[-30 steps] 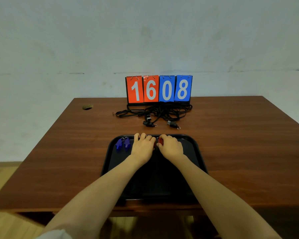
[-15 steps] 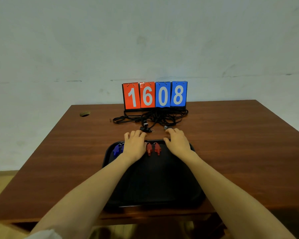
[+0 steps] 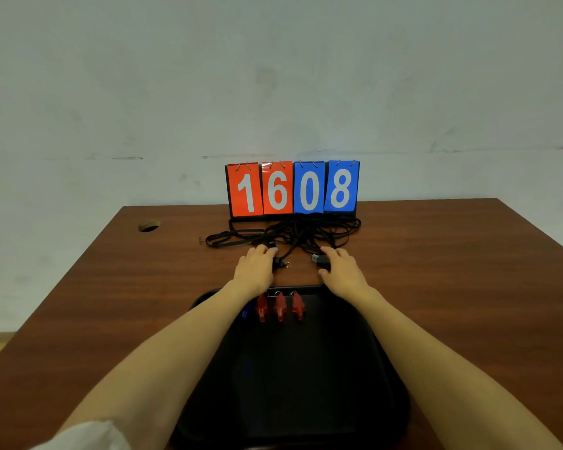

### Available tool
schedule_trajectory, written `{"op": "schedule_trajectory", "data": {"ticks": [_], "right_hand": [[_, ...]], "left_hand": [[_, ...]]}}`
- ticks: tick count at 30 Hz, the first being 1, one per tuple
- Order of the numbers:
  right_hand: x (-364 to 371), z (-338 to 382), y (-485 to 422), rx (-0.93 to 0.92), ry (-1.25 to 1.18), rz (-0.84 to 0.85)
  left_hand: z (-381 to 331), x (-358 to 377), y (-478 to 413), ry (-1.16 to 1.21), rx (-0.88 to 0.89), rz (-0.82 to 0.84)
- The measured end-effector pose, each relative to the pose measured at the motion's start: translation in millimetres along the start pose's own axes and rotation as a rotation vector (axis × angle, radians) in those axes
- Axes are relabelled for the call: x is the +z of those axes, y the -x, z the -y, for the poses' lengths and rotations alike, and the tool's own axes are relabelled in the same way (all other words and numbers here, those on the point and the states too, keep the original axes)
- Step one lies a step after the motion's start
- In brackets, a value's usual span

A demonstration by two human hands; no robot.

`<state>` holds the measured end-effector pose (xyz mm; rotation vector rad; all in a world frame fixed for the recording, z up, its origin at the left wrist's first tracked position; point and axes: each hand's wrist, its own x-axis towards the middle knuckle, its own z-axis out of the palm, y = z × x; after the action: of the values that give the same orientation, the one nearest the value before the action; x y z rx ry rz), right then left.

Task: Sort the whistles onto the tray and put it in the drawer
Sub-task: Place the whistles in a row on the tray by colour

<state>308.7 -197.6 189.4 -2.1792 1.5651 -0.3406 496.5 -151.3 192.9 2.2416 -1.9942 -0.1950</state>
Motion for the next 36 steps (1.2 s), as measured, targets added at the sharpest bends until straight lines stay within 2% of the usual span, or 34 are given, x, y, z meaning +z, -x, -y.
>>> {"op": "schedule_trajectory", "data": {"ticks": [8, 14, 22, 26, 29, 36], "right_hand": [[17.4, -1.4, -20.4, 0.058, 0.145, -0.005], [25.0, -6.6, -20.0, 0.007, 0.269, -0.093], [19.8, -0.4, -7.0, 0.012, 0.282, -0.148], [13.7, 5.6, 2.8, 0.047, 0.253, -0.142], [7.9, 4.8, 10.8, 0.072, 0.114, -0.202], [-8.1, 9.0, 40.2, -0.079, 0.014, -0.315]], "left_hand": [[8.3, 14.7, -18.6, -0.093, 0.001, -0.005], [7.6, 17.9, -22.1, -0.104, 0.002, -0.056], [6.3, 17.0, -12.4, -0.2, -0.003, -0.053], [9.8, 6.8, -1.5, -0.145, -0.021, -0.072], [8.4, -3.8, 10.0, -0.077, -0.002, -0.114], [-13.7, -16.8, 46.8, 0.1, 0.071, -0.19]]}}
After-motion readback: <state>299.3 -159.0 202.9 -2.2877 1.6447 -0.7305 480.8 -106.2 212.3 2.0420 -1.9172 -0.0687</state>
